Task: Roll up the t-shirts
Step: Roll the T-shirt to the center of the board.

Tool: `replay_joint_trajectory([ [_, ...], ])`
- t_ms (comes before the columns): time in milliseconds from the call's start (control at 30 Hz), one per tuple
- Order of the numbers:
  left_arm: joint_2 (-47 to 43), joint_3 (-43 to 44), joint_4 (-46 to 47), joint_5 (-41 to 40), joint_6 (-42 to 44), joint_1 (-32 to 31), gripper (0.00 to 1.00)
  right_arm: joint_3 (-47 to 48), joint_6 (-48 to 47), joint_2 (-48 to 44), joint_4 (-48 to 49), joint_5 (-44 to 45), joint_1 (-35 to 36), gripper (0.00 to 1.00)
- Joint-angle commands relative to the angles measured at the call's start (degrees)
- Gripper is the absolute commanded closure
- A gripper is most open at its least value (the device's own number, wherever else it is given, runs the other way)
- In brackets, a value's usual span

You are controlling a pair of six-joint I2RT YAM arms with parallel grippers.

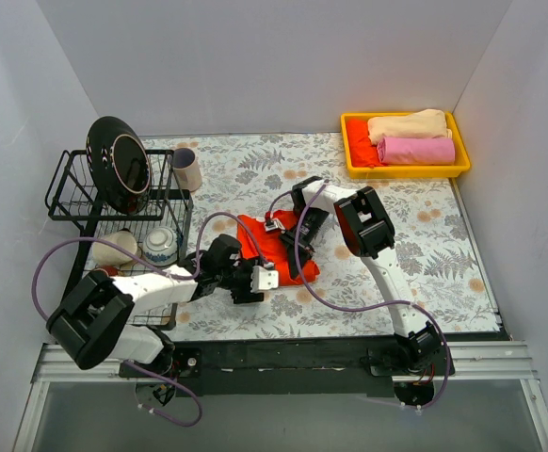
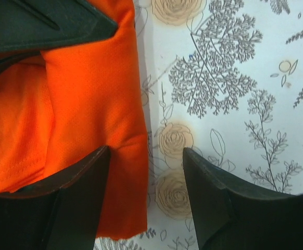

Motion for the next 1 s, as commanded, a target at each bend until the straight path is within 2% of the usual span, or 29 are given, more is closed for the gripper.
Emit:
replay_joint_trajectory([
  [0,3.1,-0.9,1.3,-4.0,1.8,0.0,0.48,0.3,-4.8,5.9,14.7,13.2,-0.3,0.93],
  [33,3.5,-0.8,0.8,-4.1,2.2,0.0,0.50,0.4,-4.7,5.9,14.7,13.2,-0.3,0.93],
  [100,4.3,-0.1,-0.3,-4.0,2.8,0.0,0.56,0.4,-4.7,5.9,14.7,13.3,-0.3,0.86],
  [133,5.5,0.3,-2.1,-4.0,3.2,0.0,0.64,0.6,-4.7,5.7,14.7,13.2,-0.3,0.82],
  [167,6.2,0.9,-3.5,-4.0,3.3,0.0,0.71,0.8,-5.1,5.5,14.7,12.8,-0.5,0.74],
  [200,7.0,2.3,-4.8,-4.0,3.4,0.0,0.78,0.7,-5.5,3.9,14.8,12.4,-0.8,0.59],
  [233,8.4,2.8,-6.8,-4.3,3.5,0.0,0.88,0.8,-6.0,2.7,14.8,12.2,-1.7,0.51],
  [267,8.5,3.0,-7.3,-4.1,3.8,0.0,0.90,0.8,-7.1,1.2,14.9,12.1,-2.3,0.37],
  [300,8.5,2.9,-7.7,-4.0,4.1,0.0,0.92,1.1,-7.4,-2.2,15.0,12.1,-3.1,0.32],
  [333,7.8,3.0,-8.0,-3.4,4.4,0.1,0.97,1.6,-7.5,-4.1,14.9,12.0,-4.8,0.20],
  [367,7.4,2.9,-8.1,-3.0,4.6,0.1,0.99,2.1,-7.8,-6.0,15.0,12.0,-5.8,0.02],
  [500,8.4,5.4,-10.2,0.7,3.3,1.0,1.00,3.8,-8.3,-17.8,14.9,12.3,-10.1,0.01],
  [567,10.2,8.8,-12.7,6.3,1.4,3.5,1.00,1.8,-9.0,-22.1,15.4,14.0,-11.2,0.01],
  [600,10.9,10.3,-13.5,8.4,-1.0,4.4,1.00,0.1,-9.6,-27.3,16.2,14.2,-11.4,0.01],
  [667,12.1,14.6,-15.8,14.0,-3.4,7.1,1.00,-10.3,-7.7,-34.7,25.8,16.1,-11.5,0.01],
  [700,12.8,15.8,-16.3,15.6,-4.3,8.1,1.00,-15.2,-5.8,-44.5,32.2,16.5,-11.5,0.01],
  [733,13.5,16.9,-17.2,17.0,-7.0,8.9,1.00,-28.1,-5.9,-49.9,38.3,16.6,-11.4,0.02],
  [767,14.1,19.6,-18.1,20.4,-7.6,10.4,1.00,-34.3,-5.8,-55.1,51.7,16.5,-11.1,0.01],
  [800,15.7,20.9,-19.2,22.0,-8.3,11.1,1.00,-41.9,-4.5,-64.5,58.8,16.8,-10.6,0.01],
  [833,16.8,22.2,-21.8,24.0,-8.5,11.5,1.00,-53.1,-1.3,-68.2,64.9,19.4,-9.1,0.01],
  [867,17.8,24.7,-23.4,25.4,-8.5,12.4,1.00,-58.3,-0.1,-71.1,74.1,21.3,-7.8,0.01],
  [900,19.1,26.0,-24.6,28.4,-8.5,12.8,1.00,-61.3,-0.6,-74.5,75.2,23.1,-6.4,0.02],
  [933,21.2,27.1,-27.3,29.6,-8.6,13.3,1.00,-63.0,-6.4,-75.0,74.1,22.6,-4.1,0.02],
  [967,22.2,28.1,-28.2,30.6,-8.6,14.0,1.00,-64.3,-8.1,-75.2,72.6,21.8,-3.2,0.03],
])
